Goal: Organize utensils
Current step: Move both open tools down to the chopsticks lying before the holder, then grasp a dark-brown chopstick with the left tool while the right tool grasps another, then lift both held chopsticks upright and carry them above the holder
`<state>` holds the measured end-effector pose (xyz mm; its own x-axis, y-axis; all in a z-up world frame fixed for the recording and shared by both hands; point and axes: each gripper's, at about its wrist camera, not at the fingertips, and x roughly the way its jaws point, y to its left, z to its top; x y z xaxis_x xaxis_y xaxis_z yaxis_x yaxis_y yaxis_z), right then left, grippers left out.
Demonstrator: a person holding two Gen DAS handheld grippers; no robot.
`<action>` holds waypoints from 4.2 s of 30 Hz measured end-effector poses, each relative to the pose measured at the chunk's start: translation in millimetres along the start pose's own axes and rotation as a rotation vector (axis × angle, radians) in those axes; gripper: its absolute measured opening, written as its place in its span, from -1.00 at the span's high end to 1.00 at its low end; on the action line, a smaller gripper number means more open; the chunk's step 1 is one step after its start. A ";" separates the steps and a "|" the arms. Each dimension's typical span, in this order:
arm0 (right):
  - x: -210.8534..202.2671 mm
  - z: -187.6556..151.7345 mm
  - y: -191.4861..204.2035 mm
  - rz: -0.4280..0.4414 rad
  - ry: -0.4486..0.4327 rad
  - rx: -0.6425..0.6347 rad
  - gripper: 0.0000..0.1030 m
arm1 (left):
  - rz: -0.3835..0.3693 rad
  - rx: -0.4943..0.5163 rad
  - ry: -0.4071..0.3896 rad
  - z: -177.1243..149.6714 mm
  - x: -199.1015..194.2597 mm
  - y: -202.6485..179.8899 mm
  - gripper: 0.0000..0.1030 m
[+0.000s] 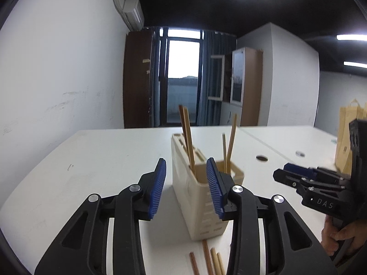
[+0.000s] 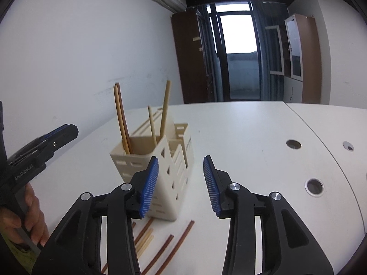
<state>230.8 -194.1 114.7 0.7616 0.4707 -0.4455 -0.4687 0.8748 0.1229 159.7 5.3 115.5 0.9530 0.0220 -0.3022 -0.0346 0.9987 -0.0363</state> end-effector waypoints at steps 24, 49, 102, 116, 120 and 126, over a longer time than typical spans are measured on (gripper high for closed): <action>56.3 -52.8 -9.1 -0.092 0.385 0.082 -0.04 | -0.082 -0.056 0.504 -72.1 44.1 14.7 0.23; 104.7 -76.5 -7.6 -0.119 0.525 0.123 -0.04 | -0.098 0.007 0.708 -113.7 76.8 9.9 0.31; 47.9 -57.4 -3.4 -0.041 0.361 0.098 0.85 | -0.050 -0.053 0.394 -54.5 23.3 21.5 0.88; -4.9 -26.6 28.8 0.003 0.145 -0.028 0.85 | -0.053 -0.055 0.203 -7.0 -17.7 19.7 0.88; -12.2 -15.2 24.6 0.016 0.096 -0.027 0.85 | -0.053 -0.046 0.164 6.5 -26.3 15.3 0.88; -27.2 0.6 31.2 0.028 0.040 -0.037 0.85 | -0.062 -0.028 0.115 23.7 -33.6 9.2 0.88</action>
<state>195.7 -179.5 131.2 0.7299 0.4889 -0.4777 -0.5062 0.8563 0.1029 134.5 14.8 147.9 0.9127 -0.0463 -0.4059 0.0132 0.9964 -0.0841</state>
